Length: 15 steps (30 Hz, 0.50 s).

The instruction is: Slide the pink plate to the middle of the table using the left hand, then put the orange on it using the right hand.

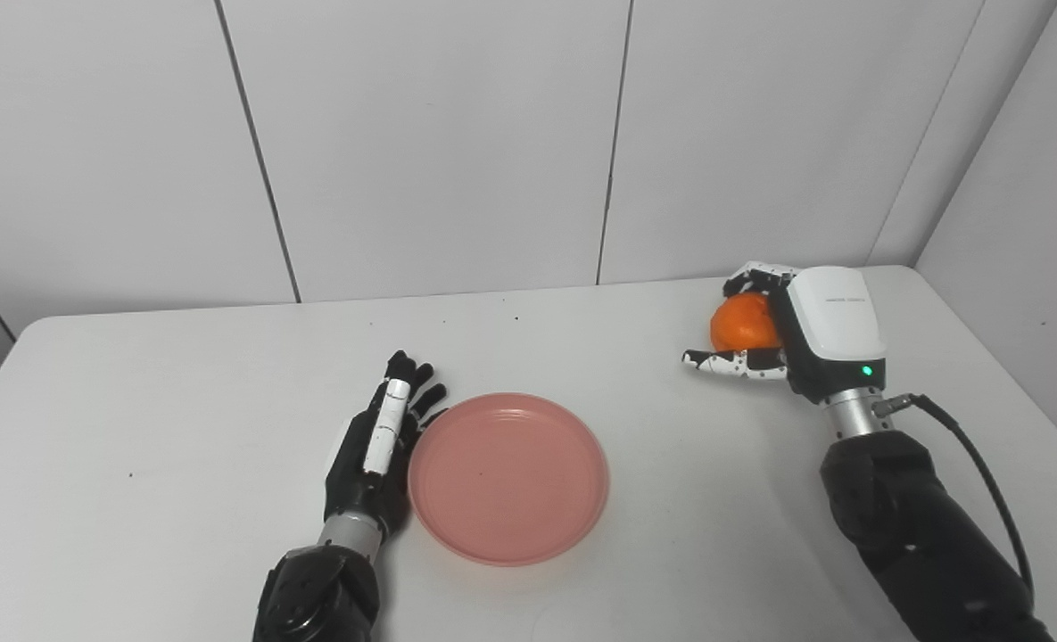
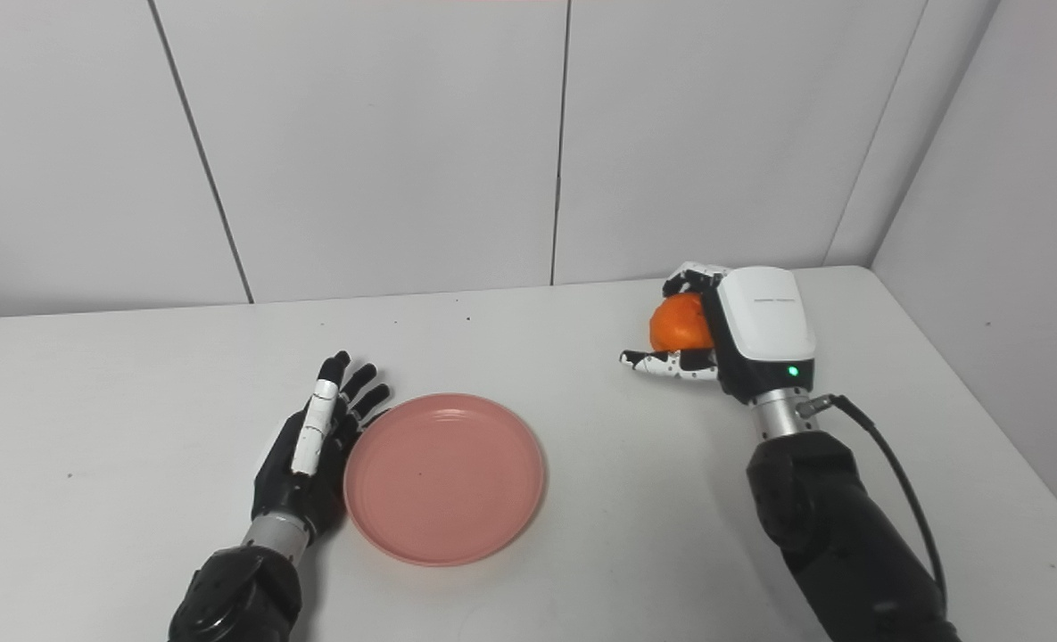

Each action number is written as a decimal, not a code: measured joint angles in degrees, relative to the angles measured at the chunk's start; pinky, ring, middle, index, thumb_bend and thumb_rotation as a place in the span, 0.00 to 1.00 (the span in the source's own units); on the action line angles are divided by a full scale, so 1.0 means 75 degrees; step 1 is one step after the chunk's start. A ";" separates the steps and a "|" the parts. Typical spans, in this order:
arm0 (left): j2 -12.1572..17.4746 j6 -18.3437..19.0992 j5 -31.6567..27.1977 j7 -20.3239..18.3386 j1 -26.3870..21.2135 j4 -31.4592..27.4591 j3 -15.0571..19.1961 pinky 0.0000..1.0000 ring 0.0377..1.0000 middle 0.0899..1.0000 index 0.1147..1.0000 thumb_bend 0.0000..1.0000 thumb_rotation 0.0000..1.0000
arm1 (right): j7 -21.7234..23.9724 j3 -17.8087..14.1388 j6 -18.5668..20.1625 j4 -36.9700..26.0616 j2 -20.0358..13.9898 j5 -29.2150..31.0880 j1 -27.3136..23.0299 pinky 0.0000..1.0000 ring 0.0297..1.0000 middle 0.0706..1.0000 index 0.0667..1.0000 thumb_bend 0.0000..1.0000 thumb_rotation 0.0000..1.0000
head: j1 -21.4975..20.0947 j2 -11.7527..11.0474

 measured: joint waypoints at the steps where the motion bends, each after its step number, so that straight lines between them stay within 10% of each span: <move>1: -0.0050 -0.0039 0.0017 0.0027 0.0023 0.0000 -0.0009 0.87 0.92 0.96 1.00 0.81 0.76 | 0.0005 0.0001 -0.0106 -0.0091 0.0020 0.0001 -0.0021 0.33 0.34 0.42 0.46 0.73 0.51 | 0.0035 0.0012; 15: -0.0153 -0.0097 0.0186 0.0169 0.0071 -0.0006 -0.0214 0.89 0.94 0.96 1.00 0.78 0.77 | 0.0793 0.0143 -0.0465 -0.1679 0.0384 -0.0063 -0.0115 0.28 0.32 0.40 0.46 0.71 0.46 | 0.0269 0.0023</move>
